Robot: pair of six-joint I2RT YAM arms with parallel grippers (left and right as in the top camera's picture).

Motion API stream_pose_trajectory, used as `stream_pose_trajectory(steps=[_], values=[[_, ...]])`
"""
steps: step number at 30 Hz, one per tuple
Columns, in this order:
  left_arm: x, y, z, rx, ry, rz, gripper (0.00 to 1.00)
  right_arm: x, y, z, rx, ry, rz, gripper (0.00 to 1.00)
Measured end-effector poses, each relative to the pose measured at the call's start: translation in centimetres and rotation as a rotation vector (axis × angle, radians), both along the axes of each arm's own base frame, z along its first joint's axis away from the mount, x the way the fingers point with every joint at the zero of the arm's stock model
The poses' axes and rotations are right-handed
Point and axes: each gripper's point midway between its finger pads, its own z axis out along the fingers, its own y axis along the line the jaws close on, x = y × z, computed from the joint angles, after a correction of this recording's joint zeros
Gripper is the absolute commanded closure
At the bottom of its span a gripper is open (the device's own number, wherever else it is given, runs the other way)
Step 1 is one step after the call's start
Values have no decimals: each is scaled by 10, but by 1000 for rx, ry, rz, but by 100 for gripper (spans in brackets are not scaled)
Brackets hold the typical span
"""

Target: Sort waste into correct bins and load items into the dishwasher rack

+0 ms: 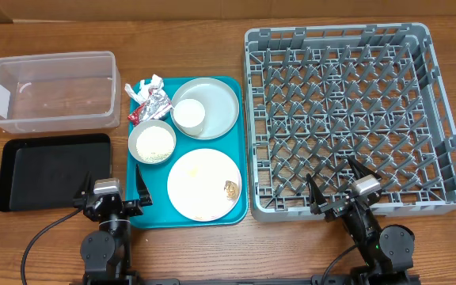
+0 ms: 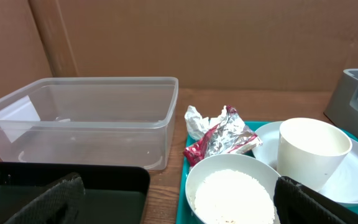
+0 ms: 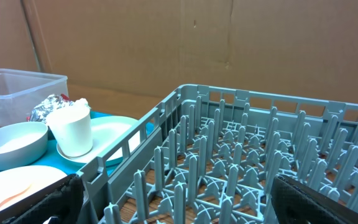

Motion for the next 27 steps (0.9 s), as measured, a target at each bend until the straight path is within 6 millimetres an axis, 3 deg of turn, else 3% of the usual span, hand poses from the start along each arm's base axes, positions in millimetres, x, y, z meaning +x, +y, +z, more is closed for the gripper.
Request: stream_pose_trajectory(steps=[27], values=[[1, -3, 5, -1, -21, -19, 0, 0, 0, 4, 11, -15, 2, 0]])
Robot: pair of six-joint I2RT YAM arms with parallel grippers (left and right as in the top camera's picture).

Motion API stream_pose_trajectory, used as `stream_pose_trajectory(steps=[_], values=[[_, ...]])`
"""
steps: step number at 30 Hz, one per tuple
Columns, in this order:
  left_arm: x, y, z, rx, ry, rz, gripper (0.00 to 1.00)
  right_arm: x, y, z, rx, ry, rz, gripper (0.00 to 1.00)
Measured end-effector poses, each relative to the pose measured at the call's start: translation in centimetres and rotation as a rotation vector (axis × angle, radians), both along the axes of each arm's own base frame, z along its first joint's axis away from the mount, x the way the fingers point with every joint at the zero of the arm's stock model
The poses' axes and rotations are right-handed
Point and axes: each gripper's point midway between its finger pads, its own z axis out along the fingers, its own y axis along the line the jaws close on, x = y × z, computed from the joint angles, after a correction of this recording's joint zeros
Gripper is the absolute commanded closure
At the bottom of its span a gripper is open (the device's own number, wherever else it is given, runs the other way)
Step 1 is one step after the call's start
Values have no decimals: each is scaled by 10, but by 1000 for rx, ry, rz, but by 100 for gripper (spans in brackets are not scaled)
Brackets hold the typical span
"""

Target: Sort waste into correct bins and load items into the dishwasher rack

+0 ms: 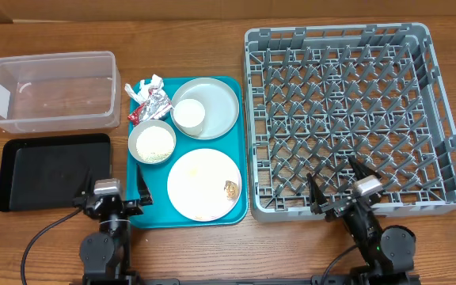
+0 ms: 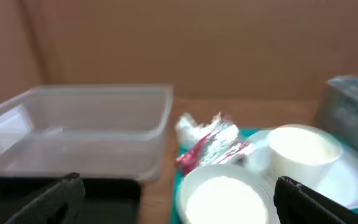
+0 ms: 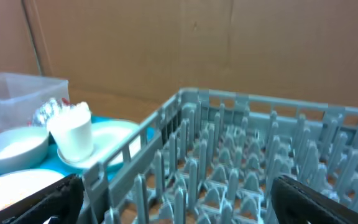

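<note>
A teal tray [image 1: 240,150] holds a crumpled foil wrapper [image 1: 150,105], a white cup [image 1: 188,116] standing on a grey plate [image 1: 222,107], a bowl of white grains [image 1: 152,143] and a white plate [image 1: 200,182] with a brown food scrap [image 1: 231,188]. The grey dish rack [image 1: 347,119] stands to the right with nothing in it. At the near edge, my left gripper [image 1: 112,196] is open, facing the bowl [image 2: 222,199] and the cup [image 2: 300,152]. In front of the rack's near wall my right gripper [image 1: 340,184] is open; the rack's pegs [image 3: 241,155] fill its view.
A clear plastic bin [image 1: 52,91] sits at the far left. In front of it lies a black tray [image 1: 52,170], right beside my left gripper. The rack's near wall [image 1: 291,210] is close to my right fingers.
Both wrist views have turned blurry and shifted a little; the bin, cup and rack rim sit slightly lower in them. No object on the table has moved. Both grippers remain open.
</note>
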Motion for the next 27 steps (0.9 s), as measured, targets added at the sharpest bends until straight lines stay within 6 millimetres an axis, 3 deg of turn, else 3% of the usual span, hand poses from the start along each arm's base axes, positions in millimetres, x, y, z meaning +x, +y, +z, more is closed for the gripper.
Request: stream_pose_trajectory(steps=[4, 8, 11, 19, 27], values=[[0, -37, 36, -27, -147, -218, 0, -2, 2, 21, 122, -39, 17, 0], [-5, -56, 43, -78, -141, -327, 0, -5, 8, 20, 188, 0, 62, 0], [-11, -59, 56, -104, -116, -343, 0, -8, 11, 27, 211, 10, 82, 0], [-23, -55, 126, -142, -13, -315, 0, -24, 9, 70, 223, 115, 77, 0], [3, -54, 131, -209, 375, -277, 0, -23, 7, 112, 190, 433, 26, 0]])
